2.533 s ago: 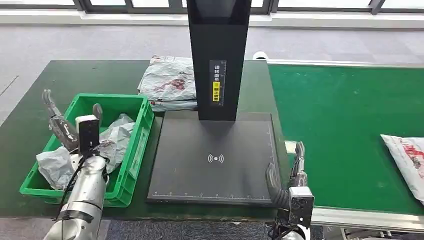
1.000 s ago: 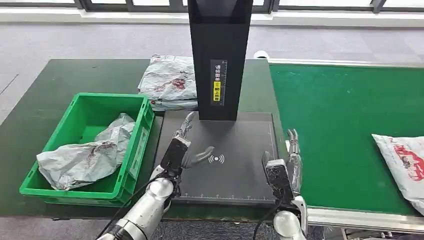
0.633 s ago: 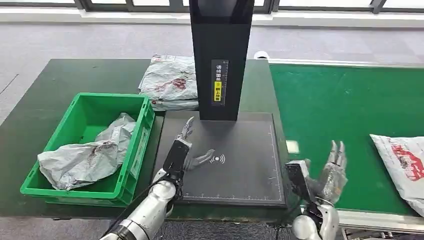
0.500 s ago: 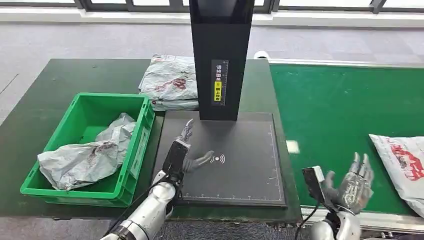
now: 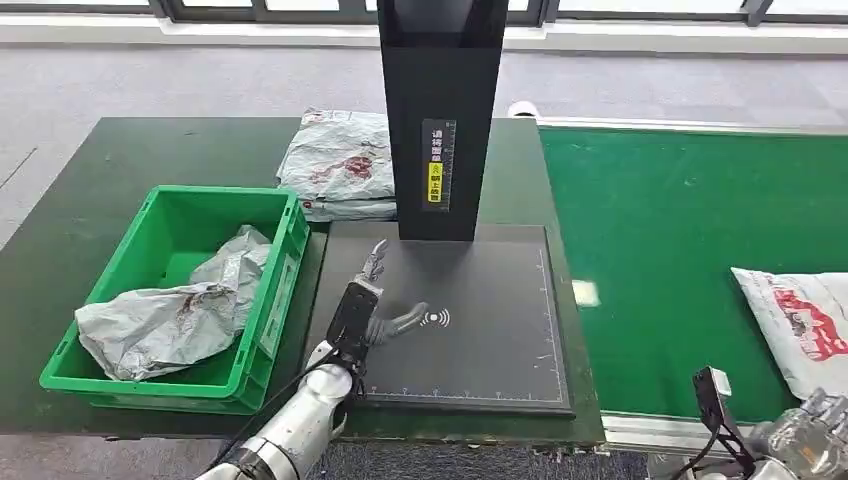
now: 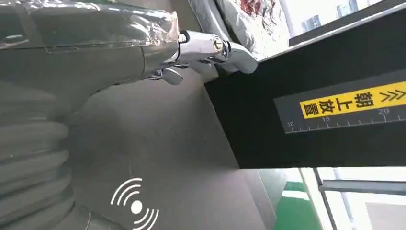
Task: Moved the parcel from conveyor to table for the left to box.
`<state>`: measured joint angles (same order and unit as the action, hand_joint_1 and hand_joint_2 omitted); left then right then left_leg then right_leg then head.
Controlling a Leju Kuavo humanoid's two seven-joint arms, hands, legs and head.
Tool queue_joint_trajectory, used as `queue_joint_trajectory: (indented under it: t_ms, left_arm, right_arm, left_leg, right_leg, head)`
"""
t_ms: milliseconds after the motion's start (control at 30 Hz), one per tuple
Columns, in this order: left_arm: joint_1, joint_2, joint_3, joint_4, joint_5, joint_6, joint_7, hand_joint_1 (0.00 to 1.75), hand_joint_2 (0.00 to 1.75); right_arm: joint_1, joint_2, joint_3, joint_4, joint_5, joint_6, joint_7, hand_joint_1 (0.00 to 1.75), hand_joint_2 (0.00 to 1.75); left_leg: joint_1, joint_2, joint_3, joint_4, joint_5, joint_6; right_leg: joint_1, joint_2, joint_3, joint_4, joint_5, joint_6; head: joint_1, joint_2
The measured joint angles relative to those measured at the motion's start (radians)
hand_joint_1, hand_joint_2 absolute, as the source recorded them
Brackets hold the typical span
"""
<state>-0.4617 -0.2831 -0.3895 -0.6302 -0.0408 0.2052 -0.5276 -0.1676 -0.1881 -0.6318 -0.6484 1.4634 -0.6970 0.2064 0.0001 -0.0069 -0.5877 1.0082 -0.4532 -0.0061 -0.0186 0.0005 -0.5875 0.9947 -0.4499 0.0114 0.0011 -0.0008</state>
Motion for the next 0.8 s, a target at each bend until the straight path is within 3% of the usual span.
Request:
queue_joint_trajectory:
  t_ms: [200, 800]
  left_arm:
    - [-0.019, -0.01, 0.002, 0.02, 0.0, 0.002, 0.007, 0.0, 1.75]
    - [-0.05, -0.007, 0.035, 0.047, 0.01, 0.014, 0.029, 0.0, 1.75]
  right_arm:
    - [-0.055, -0.043, -0.006, 0.115, 0.058, 0.0, 0.088, 0.0, 1.75]
    - [-0.166, -0.088, -0.01, 0.249, 0.101, 0.001, 0.113, 0.0, 1.75]
  left_leg:
    - [0.0, 0.001, 0.0, 0.0, 0.0, 0.0]
    - [0.0, 0.0, 0.0, 0.0, 0.001, 0.0]
  right_leg:
    - [0.0, 0.001, 0.0, 0.0, 0.0, 0.0]
    - [0.0, 0.0, 0.0, 0.0, 0.0, 0.0]
  head:
    - [0.0, 0.0]
    - [0.0, 0.0]
